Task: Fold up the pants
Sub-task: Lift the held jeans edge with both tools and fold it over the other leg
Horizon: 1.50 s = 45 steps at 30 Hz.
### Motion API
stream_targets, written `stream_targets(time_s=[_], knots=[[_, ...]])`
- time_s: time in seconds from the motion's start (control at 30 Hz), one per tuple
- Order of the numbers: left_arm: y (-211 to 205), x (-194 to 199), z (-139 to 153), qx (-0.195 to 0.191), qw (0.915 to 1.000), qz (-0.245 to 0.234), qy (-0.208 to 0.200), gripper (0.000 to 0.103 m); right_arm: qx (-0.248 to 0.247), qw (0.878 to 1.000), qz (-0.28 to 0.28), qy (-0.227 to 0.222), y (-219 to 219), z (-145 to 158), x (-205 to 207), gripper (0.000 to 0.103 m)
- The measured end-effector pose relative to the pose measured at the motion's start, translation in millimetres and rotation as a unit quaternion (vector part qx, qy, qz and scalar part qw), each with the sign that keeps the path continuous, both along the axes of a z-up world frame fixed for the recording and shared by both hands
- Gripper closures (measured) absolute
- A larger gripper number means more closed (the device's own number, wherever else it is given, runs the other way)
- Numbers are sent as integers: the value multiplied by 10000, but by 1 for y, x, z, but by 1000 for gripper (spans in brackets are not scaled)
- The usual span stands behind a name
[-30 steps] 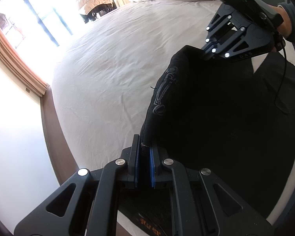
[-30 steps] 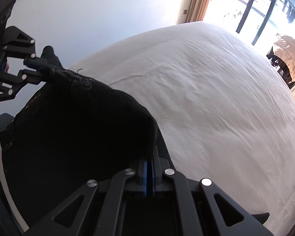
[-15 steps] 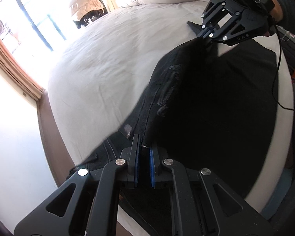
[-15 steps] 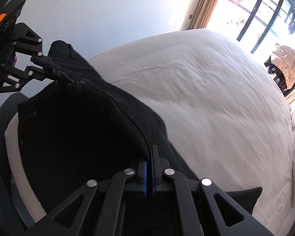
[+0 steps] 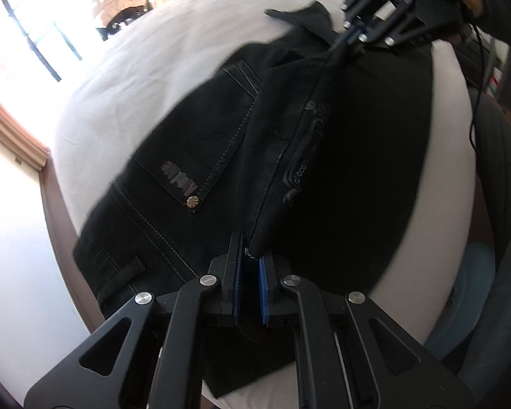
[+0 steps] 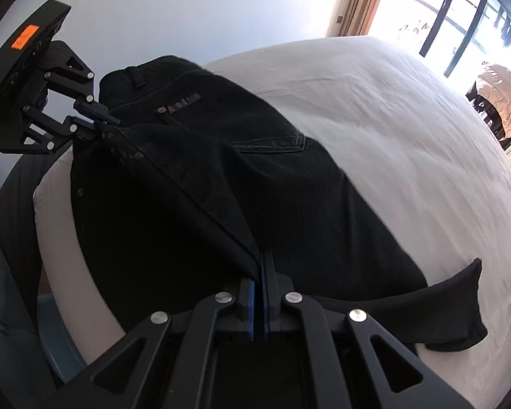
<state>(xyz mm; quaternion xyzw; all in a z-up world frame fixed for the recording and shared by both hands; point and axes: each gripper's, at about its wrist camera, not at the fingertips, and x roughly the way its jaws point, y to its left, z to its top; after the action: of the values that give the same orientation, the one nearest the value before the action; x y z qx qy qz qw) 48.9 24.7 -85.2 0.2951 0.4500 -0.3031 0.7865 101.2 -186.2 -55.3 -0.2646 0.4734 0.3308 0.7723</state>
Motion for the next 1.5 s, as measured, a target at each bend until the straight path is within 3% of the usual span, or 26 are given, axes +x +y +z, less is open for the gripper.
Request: stream_targets(time_s=[0.17,0.4,0.63,0.87,1.03,1.5], knots=[[-9,-23,-22,374,9987,-344,-55,96,-216,9997,11,-73,4,-23,-24,99],[-7,-24,-32,392,9977,-552,-88,96,-401,9988,-95,-278,8,-48,-58,99],[-17,-56,-40,626,9925,-1017,-280,96,-616,9963,-208,-558,11,-62,-83,99],[-19,-64,-44,659,9928,-964,-255,96,-660,9954,-275,-643,16,-68,-106,99],[-23,-67,-49,780,9911,-1020,-362,96,-692,9951,-321,-633,23,-78,-89,99],[-5,-72,-47,599,9938,-858,-374,96,-675,9943,-435,-702,15,-91,-107,98]])
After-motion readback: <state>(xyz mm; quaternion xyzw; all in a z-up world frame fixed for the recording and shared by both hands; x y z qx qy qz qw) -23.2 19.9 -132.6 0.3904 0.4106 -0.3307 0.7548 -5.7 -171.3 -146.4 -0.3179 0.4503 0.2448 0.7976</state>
